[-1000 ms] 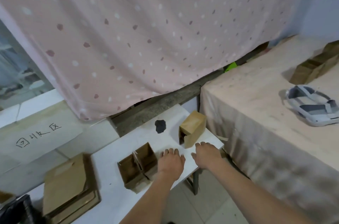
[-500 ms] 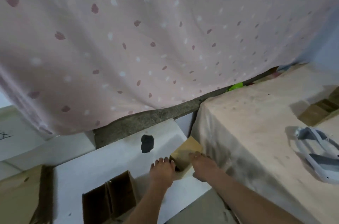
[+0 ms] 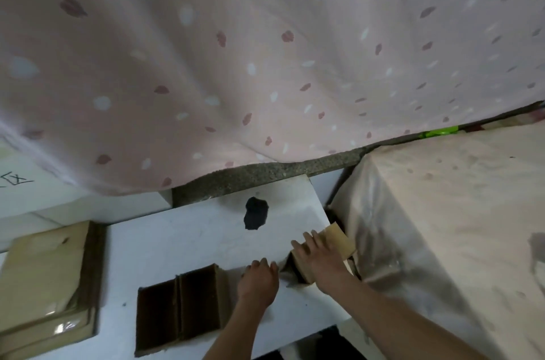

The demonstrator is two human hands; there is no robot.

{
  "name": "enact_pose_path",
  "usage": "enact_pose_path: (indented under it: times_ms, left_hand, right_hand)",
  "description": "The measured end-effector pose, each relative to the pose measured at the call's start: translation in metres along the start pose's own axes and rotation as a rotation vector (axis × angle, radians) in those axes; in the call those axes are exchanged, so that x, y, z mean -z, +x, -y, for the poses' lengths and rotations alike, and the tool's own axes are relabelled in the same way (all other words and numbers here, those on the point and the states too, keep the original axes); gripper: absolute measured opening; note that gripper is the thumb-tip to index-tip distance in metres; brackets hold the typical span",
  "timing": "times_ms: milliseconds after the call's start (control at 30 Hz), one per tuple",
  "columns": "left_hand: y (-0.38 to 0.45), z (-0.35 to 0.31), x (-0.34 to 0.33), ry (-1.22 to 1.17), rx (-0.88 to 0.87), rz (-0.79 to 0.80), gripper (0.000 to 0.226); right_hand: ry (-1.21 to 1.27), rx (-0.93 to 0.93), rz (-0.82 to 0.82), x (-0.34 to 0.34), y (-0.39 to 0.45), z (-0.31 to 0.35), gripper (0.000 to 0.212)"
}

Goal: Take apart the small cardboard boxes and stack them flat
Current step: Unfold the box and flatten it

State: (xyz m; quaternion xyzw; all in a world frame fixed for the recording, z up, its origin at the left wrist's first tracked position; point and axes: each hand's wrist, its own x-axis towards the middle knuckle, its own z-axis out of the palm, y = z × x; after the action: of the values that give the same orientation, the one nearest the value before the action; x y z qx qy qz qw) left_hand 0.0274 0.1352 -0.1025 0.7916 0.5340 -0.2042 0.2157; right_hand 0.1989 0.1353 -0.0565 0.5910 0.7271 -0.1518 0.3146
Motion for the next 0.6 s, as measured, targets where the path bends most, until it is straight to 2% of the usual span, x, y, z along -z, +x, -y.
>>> enact_pose_path:
  times_ms: [167, 233, 367, 467, 600]
  left_hand:
    - [0.003, -0.006, 0.002, -0.045, 0.113, 0.01, 0.037]
    - [0.006, -0.009, 0.006, -0.105, 0.17, -0.011, 0.04]
    - [0.014, -0.022, 0.018, -0.316, 0.32, -0.085, 0.04]
    - [0.012, -0.034, 0.029, -0.724, 0.523, -0.181, 0.044]
    - [0.008, -0.055, 0.046, -1.522, 0.761, -0.327, 0.052]
  right_hand:
    - [0.015, 0.097, -0.045, 0.001, 0.009, -0.015, 0.075]
    - [0.047, 0.142, -0.091, 0.003, 0.011, -0.029, 0.077]
    - [0.392, 0.266, -0.179, 0.018, 0.019, -0.068, 0.088]
    - [0.709, 0.306, -0.187, 0.024, 0.021, -0.095, 0.099]
    - [1.008, 0.469, -0.099, 0.01, 0.019, -0.115, 0.101]
